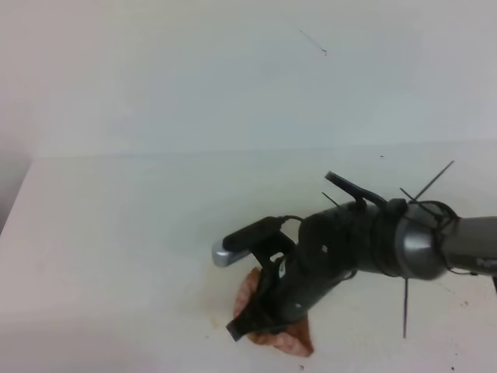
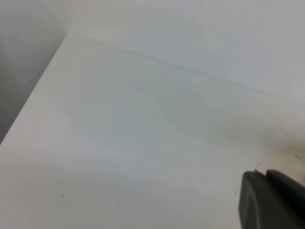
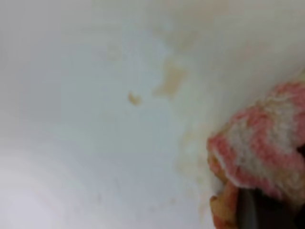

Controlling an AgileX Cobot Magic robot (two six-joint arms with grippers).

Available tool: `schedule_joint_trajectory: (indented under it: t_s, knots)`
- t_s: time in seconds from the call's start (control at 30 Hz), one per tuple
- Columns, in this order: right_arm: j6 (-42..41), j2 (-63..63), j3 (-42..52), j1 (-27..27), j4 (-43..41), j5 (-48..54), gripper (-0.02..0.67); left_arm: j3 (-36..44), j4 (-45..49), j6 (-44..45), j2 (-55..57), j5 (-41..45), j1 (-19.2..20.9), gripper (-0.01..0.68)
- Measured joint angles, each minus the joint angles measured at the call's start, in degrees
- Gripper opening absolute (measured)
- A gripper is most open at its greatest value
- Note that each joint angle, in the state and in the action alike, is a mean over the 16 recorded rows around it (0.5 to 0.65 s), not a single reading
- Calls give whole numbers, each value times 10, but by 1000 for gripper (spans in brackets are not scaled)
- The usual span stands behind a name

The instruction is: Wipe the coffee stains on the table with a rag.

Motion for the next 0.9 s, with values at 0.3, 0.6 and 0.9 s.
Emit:
schedule_joint_trajectory:
  t_s: [0.3,0.6,0.9]
  knots:
    - [0,46,-89,-46,-10,36,21,1,0,0,0,0,0,-1]
    - [8,82,-153,-119,-51,92,27,-3,0,0,0,1,0,-1]
    - [28,93,-197,-149,-98,154,36,-6,0,0,0,1,0,0]
